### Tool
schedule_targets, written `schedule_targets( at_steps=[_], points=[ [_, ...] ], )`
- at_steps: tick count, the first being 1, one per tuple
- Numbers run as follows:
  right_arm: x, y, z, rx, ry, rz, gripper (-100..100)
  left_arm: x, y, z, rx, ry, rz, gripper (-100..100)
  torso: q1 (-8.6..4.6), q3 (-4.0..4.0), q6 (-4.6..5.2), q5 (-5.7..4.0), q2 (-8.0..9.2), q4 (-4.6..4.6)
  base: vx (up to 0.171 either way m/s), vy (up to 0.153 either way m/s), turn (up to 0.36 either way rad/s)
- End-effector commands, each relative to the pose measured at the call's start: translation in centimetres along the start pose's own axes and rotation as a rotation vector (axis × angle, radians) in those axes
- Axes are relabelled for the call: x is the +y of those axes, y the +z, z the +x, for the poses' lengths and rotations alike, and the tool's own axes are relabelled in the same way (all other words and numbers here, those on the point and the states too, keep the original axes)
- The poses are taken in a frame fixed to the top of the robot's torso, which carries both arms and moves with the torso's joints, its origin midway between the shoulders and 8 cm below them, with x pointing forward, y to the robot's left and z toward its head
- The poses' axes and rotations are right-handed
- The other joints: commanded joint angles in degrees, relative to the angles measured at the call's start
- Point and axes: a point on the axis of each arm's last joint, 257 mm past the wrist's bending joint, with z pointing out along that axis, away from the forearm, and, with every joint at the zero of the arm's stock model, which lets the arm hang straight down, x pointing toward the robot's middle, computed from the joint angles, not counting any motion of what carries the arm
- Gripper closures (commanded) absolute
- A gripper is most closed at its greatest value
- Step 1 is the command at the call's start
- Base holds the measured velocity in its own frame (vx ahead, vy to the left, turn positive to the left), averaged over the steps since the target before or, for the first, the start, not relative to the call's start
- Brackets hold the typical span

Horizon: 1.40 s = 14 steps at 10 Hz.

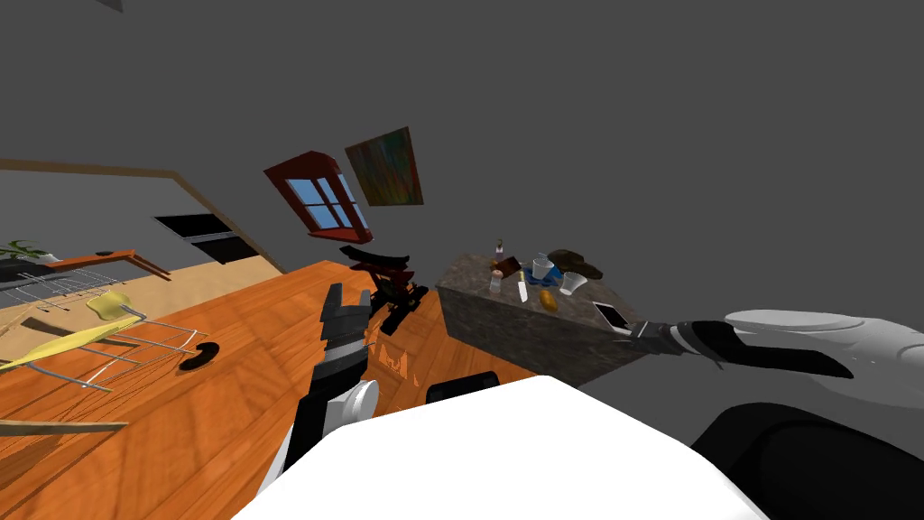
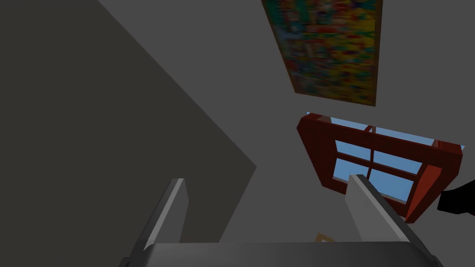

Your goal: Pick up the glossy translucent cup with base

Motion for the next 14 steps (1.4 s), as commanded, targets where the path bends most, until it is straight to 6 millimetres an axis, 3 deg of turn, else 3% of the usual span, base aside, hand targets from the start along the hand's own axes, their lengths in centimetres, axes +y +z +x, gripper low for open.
schedule_targets(
  at_steps=[1, 5, 6, 9, 14],
  points=[
    [-1.4, -0.6, -0.4, 0.022, -0.025, 0.017, -100, 0.0, 0.0, 0.0, 0.000, 0.000, 0.000, 0, 0.00, 0.00, 0.00, 0.00, 0.00, 0.00, 0.097, -0.011, 0.107],
    [-5.9, -3.3, -1.1, 0.116, -0.102, 0.082, -100, 0.0, 0.0, 0.0, 0.000, 0.000, 0.000, 0, -0.11, 0.03, 0.02, -0.03, 0.07, 0.01, 0.101, -0.039, 0.169],
    [-5.8, -3.5, -0.4, 0.136, -0.104, 0.078, -100, 0.0, 0.0, 0.0, 0.000, 0.000, 0.000, 0, -0.11, -0.04, -0.01, -0.03, -0.06, -0.02, 0.114, -0.039, 0.119],
    [-7.2, -4.1, -2.4, 0.128, -0.130, 0.101, -100, 0.0, 0.0, 0.0, 0.000, 0.000, 0.000, 0, -0.05, 0.10, 0.04, -0.03, 0.18, 0.04, 0.057, -0.026, 0.071],
    [-7.7, -5.1, -1.1, 0.205, -0.149, 0.096, -100, 0.0, 0.0, 0.0, 0.000, 0.000, 0.000, 0, -0.03, 0.14, 0.11, -0.04, 0.25, 0.05, 0.069, -0.038, 0.093]
  ],
)
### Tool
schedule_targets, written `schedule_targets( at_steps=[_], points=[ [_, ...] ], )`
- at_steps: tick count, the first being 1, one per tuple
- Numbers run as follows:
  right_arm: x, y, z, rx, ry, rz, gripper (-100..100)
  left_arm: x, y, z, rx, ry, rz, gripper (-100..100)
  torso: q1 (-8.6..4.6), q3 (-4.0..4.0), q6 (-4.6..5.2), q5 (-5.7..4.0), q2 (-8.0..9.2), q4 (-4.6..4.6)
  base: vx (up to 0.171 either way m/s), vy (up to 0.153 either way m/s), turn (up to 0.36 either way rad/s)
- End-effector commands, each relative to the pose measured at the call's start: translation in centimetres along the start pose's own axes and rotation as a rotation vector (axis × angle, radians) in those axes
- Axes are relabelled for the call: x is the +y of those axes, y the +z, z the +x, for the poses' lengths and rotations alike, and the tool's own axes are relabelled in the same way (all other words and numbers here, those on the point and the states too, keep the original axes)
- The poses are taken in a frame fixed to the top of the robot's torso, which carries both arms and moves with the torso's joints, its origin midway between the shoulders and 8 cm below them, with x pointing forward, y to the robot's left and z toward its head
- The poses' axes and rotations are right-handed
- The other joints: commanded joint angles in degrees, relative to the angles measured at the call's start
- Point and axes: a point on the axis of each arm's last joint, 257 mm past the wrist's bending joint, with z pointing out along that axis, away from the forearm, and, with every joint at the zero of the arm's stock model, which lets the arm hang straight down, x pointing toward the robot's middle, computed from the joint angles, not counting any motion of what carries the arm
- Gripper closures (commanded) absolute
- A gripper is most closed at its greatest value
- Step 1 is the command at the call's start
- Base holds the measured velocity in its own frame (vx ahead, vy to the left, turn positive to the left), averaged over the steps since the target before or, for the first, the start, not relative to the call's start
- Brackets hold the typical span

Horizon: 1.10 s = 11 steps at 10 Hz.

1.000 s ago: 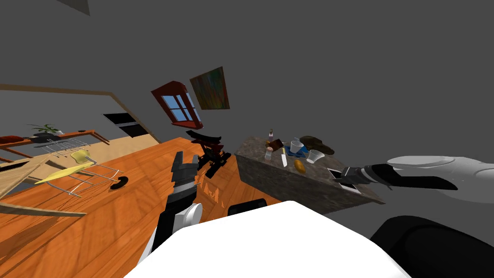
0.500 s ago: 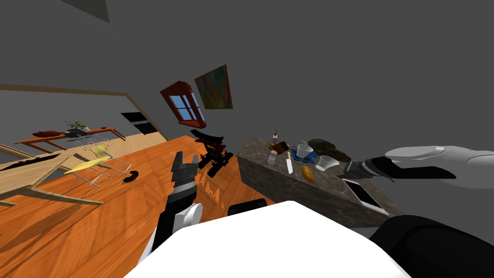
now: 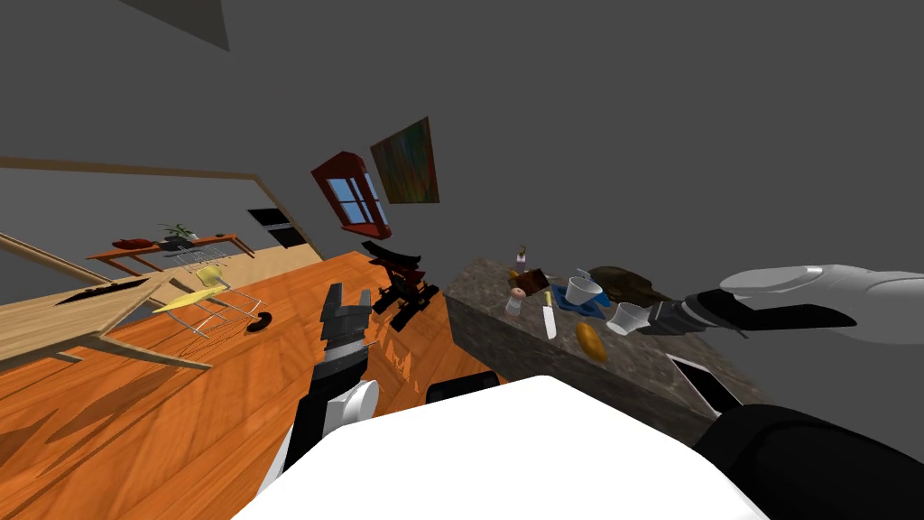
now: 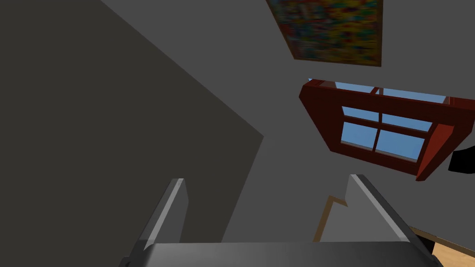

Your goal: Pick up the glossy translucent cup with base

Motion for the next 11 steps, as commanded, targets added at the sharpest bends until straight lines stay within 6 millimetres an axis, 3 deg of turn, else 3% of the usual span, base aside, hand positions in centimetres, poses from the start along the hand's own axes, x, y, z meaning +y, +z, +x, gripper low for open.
schedule_targets(
  at_steps=[1, 2, 3, 4, 5, 8, 11],
  points=[
    [0.0, 0.0, 0.2, 0.008, -0.006, -0.003, -100, 0.0, 0.0, 0.0, 0.000, 0.000, 0.000, 0, 0.00, 0.00, 0.00, 0.00, 0.00, 0.00, 0.035, -0.024, 0.052],
    [0.0, 0.0, 0.1, 0.004, -0.009, 0.000, -100, 0.0, 0.0, 0.0, 0.000, 0.000, 0.000, 0, 0.01, 0.02, 0.04, -0.01, 0.03, 0.01, 0.014, -0.008, 0.003],
    [0.0, 0.0, 0.1, 0.005, -0.008, -0.001, 0, 0.0, 0.0, 0.0, 0.000, 0.000, 0.000, 0, 0.06, 0.06, 0.04, 0.01, 0.11, 0.03, 0.000, 0.000, 0.000],
    [0.6, 0.5, 1.5, 0.009, 0.004, 0.001, -100, 0.0, 0.0, 0.0, 0.000, 0.000, 0.000, 0, 0.10, 0.10, 0.05, 0.01, 0.16, 0.04, 0.033, -0.009, 0.097],
    [0.5, 0.5, 0.8, -0.017, 0.045, 0.004, -100, 0.0, 0.0, 0.0, 0.000, 0.000, 0.000, 0, 0.08, 0.06, 0.02, 0.01, 0.09, 0.03, 0.033, -0.013, 0.055],
    [0.6, 0.5, 1.3, 0.002, 0.015, 0.002, -100, 0.0, 0.0, 0.0, 0.000, 0.000, 0.000, 0, 0.09, 0.11, 0.05, 0.02, 0.18, 0.05, 0.005, -0.003, -0.003],
    [1.5, 1.1, 2.7, -0.001, 0.058, 0.001, -100, 0.0, 0.0, 0.0, 0.000, 0.000, 0.000, 0, 0.08, 0.09, 0.02, 0.02, 0.14, 0.04, 0.017, -0.009, 0.053]
  ],
)
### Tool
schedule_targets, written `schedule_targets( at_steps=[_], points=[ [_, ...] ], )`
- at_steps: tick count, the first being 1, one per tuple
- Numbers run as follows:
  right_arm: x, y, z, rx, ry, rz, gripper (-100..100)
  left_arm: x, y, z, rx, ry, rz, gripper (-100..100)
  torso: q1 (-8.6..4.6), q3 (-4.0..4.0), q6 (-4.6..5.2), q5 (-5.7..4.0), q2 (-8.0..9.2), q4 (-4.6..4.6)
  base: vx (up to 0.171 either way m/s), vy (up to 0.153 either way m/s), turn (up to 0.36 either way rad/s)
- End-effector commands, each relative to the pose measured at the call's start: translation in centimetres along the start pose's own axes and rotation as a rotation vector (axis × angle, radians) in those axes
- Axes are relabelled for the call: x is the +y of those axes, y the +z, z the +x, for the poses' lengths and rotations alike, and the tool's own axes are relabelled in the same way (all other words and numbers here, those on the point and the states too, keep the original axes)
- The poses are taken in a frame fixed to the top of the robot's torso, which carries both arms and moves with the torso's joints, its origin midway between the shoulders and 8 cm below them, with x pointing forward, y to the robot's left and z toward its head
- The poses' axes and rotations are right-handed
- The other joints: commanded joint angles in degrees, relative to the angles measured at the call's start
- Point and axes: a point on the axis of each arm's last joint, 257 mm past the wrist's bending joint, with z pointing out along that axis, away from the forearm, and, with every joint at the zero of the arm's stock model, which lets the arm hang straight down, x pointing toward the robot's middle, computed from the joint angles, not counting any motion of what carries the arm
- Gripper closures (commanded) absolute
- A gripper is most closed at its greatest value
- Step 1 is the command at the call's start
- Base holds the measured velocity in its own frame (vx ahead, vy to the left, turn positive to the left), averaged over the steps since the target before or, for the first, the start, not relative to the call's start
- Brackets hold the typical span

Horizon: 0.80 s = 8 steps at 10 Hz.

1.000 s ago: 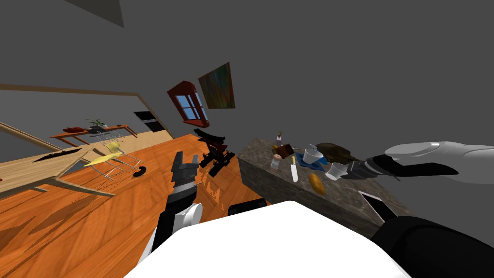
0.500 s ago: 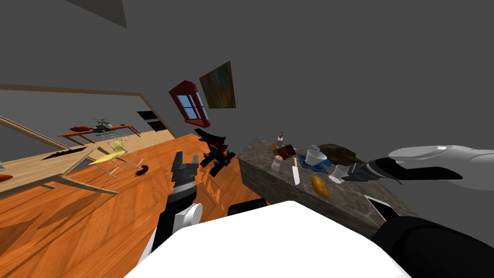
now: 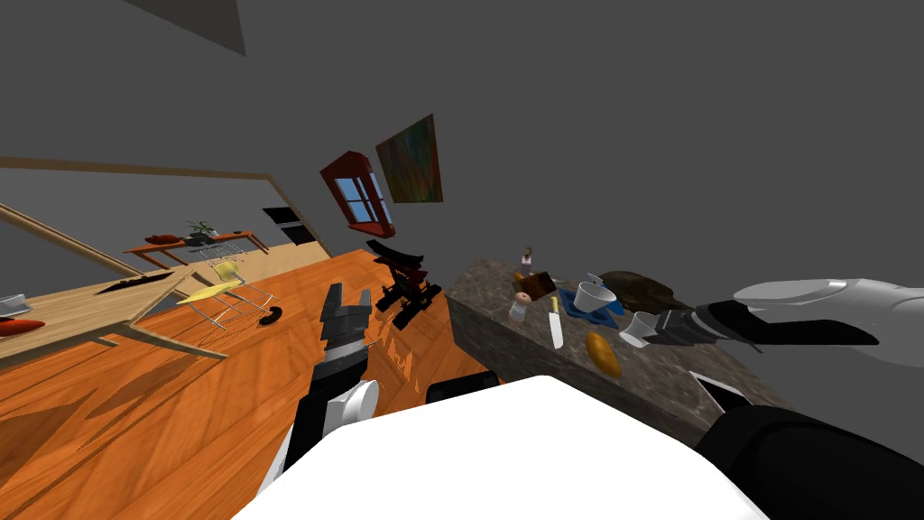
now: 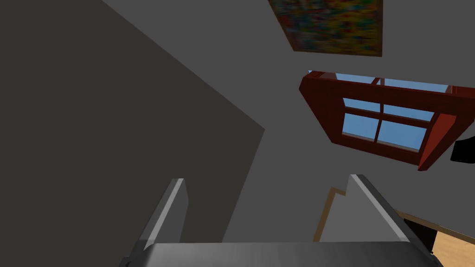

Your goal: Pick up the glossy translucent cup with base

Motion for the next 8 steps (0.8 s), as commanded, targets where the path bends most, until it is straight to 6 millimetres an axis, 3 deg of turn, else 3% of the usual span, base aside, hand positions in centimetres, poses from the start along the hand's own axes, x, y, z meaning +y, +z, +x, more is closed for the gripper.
schedule_targets(
  at_steps=[1, 3, 4, 8],
  points=[
    [0.09, 0.15, 0.18, 0.003, -0.005, -0.001, -100, 0.00, 0.00, 0.00, 0.000, 0.000, 0.000, 0, 0.00, 0.00, 0.00, 0.00, 0.00, 0.00, 0.018, -0.008, -0.014],
    [0.11, 0.13, 0.25, 0.006, -0.007, -0.001, -100, 0.00, 0.00, 0.00, 0.000, 0.000, 0.000, 0, 0.05, 0.03, -0.01, 0.02, 0.05, 0.01, 0.003, -0.001, -0.006],
    [0.11, 0.13, 0.27, 0.007, -0.008, -0.002, 100, 0.00, 0.00, 0.00, 0.000, 0.000, 0.000, 0, 0.07, 0.04, -0.01, 0.03, 0.07, 0.01, 0.000, 0.000, 0.000],
    [0.17, 0.15, 0.26, 0.006, -0.006, -0.003, 100, 0.00, 0.00, 0.00, 0.000, 0.000, 0.000, 0, 0.04, 0.03, -0.03, 0.03, 0.07, 0.01, 0.000, 0.000, 0.000]
  ],
)
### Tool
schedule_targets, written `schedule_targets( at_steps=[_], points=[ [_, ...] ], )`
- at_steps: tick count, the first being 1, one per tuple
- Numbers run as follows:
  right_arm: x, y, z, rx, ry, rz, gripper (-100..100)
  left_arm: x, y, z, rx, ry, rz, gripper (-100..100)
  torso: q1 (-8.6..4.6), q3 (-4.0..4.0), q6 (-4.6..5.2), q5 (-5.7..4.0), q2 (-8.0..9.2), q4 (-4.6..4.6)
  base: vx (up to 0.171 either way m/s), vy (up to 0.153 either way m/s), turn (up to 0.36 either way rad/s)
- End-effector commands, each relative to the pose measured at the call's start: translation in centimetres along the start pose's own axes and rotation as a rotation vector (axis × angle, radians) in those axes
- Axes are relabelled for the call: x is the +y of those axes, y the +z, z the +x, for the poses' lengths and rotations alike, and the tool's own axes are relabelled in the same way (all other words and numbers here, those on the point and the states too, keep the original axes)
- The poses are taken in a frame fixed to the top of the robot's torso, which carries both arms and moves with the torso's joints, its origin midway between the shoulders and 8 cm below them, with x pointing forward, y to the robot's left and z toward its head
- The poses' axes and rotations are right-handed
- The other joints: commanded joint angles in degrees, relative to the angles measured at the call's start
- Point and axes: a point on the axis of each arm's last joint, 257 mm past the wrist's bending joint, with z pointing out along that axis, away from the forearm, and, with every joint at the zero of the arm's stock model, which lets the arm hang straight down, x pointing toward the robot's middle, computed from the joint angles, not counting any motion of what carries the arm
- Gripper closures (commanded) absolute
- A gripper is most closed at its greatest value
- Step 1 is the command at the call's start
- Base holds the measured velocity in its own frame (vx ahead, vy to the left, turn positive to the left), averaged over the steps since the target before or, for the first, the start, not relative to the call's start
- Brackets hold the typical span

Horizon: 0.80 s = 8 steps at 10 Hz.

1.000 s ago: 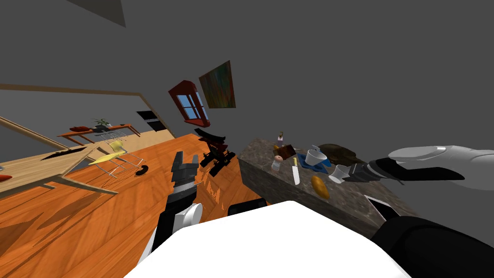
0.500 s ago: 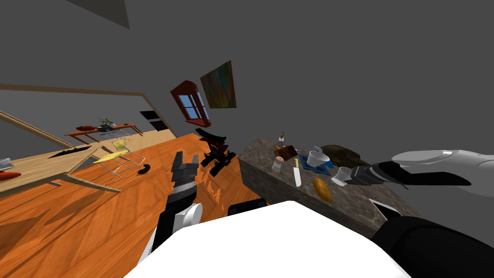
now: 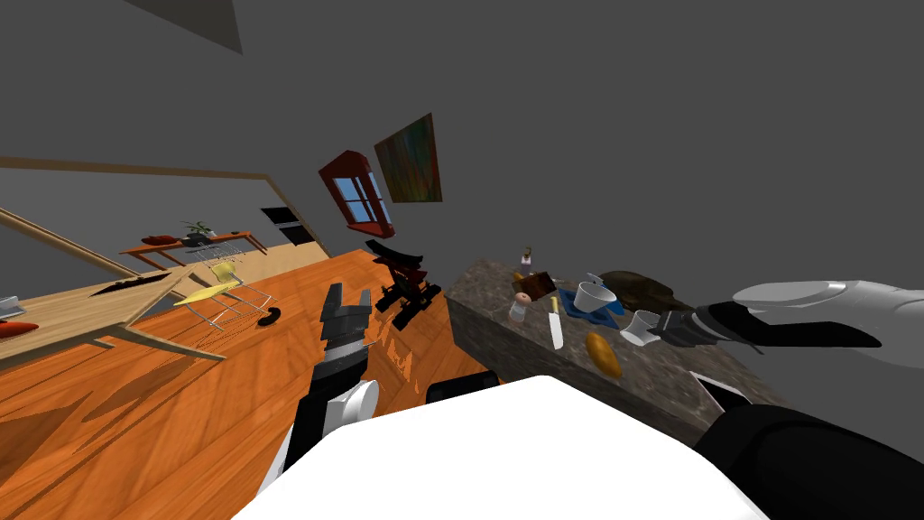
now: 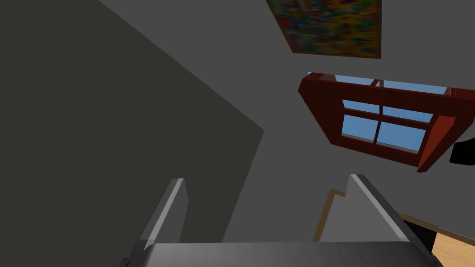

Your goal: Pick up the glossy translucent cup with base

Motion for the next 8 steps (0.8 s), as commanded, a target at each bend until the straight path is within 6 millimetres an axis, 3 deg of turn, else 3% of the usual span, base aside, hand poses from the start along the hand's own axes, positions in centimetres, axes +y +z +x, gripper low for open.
schedule_targets(
  at_steps=[1, 2, 3, 7, 8],
  points=[
    [0.0, 0.0, 0.0, 0.000, 0.000, 0.000, 0, 0.0, 0.0, 0.0, 0.000, 0.000, 0.000, 0, 0.00, 0.00, 0.00, 0.00, 0.00, 0.00, 0.000, 0.000, 0.000],
    [-0.7, -0.5, -1.3, -0.001, -0.021, 0.001, 100, 0.0, 0.0, 0.0, 0.000, 0.000, 0.000, 0, 0.01, 0.00, 0.00, 0.01, 0.00, 0.00, -0.025, 0.014, -0.086],
    [-1.2, -1.0, -2.3, -0.005, -0.030, -0.001, 100, 0.0, 0.0, 0.0, 0.000, 0.000, 0.000, 0, 0.09, 0.04, 0.01, 0.06, 0.07, 0.01, -0.048, 0.026, -0.115],
    [-1.2, -0.9, -2.4, -0.010, -0.021, -0.001, 100, 0.0, 0.0, 0.0, 0.000, 0.000, 0.000, 0, 0.11, 0.06, -0.01, 0.09, 0.08, 0.03, -0.019, 0.006, -0.006],
    [-1.1, -0.9, -2.4, -0.009, -0.020, -0.002, 0, 0.0, 0.0, 0.0, 0.000, 0.000, 0.000, 0, 0.10, 0.03, -0.02, 0.09, 0.05, 0.02, 0.000, 0.000, 0.000]
  ],
)
